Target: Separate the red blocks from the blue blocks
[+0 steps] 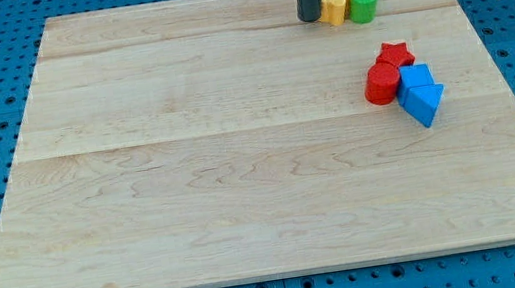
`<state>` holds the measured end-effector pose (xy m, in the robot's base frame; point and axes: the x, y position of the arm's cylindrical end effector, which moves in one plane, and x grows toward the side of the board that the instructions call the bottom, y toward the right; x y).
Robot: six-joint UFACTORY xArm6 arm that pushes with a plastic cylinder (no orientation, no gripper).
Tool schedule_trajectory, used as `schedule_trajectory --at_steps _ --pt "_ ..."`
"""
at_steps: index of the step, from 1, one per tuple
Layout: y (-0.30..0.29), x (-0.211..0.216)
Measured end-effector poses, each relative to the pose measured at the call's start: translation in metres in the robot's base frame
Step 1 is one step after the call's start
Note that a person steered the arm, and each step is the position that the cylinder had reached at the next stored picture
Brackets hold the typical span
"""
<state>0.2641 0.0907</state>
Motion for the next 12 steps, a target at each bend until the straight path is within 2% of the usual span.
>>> schedule_trajectory --at_steps 1,2,4,5,6,7,8,9,10,11,12 --pt "0.001 0.0" --pt "0.044 0.023" --pt "0.08 0.034" --pt "0.093 0.052" --pt "0.13 0.07" --pt "0.07 0.114" --pt "-0.047 0.155" --pt "-0.063 0.136" --pt "-0.04 0.148" --pt "0.055 0.171" --pt "0.101 0.19"
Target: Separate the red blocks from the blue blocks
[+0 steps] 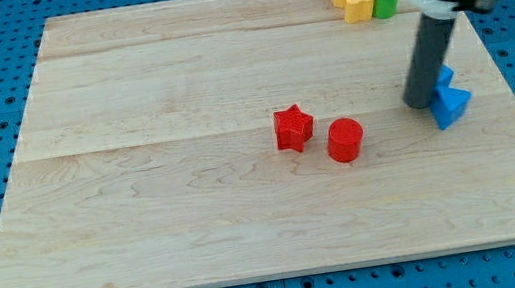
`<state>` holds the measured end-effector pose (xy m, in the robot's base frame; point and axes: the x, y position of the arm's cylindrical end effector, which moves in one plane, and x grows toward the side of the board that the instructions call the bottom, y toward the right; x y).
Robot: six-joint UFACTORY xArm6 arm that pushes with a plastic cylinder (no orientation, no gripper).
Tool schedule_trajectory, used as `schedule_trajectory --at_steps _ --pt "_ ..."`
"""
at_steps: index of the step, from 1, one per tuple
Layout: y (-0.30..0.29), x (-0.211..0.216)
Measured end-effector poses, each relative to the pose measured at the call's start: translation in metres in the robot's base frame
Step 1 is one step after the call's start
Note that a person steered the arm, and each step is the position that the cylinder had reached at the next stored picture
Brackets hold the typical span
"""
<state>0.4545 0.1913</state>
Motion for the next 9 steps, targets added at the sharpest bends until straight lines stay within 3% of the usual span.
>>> schedule_trajectory --at_steps 1,2,3,4,5,6,8,9 --pt "-0.066 0.048" --pt "-0.121 0.04" --pt "-0.203 0.005" --pt "-0.229 0.009" --pt "-0.135 0.015" --pt "-0.112 0.002" --pt "-0.242 -0.002" --pt "-0.219 0.005"
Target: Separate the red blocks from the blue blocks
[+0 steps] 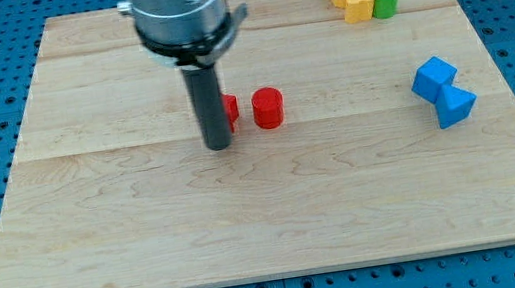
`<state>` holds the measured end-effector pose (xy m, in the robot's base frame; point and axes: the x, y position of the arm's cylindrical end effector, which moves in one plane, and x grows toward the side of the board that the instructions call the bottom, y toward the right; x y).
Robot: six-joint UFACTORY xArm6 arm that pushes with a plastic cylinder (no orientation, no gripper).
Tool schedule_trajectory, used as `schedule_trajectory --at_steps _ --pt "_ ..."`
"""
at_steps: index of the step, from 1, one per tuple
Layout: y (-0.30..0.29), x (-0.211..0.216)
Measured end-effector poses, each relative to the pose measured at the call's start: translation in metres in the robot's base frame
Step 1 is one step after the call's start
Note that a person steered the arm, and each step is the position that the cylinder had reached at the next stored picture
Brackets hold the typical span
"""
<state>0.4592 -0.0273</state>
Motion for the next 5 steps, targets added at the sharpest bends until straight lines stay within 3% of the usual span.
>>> schedule_trajectory --at_steps 1,2,4,5 --pt "0.087 -0.019" --pt "0.121 -0.027" --pt "-0.001 -0.049" --pt "0.007 -0.048"
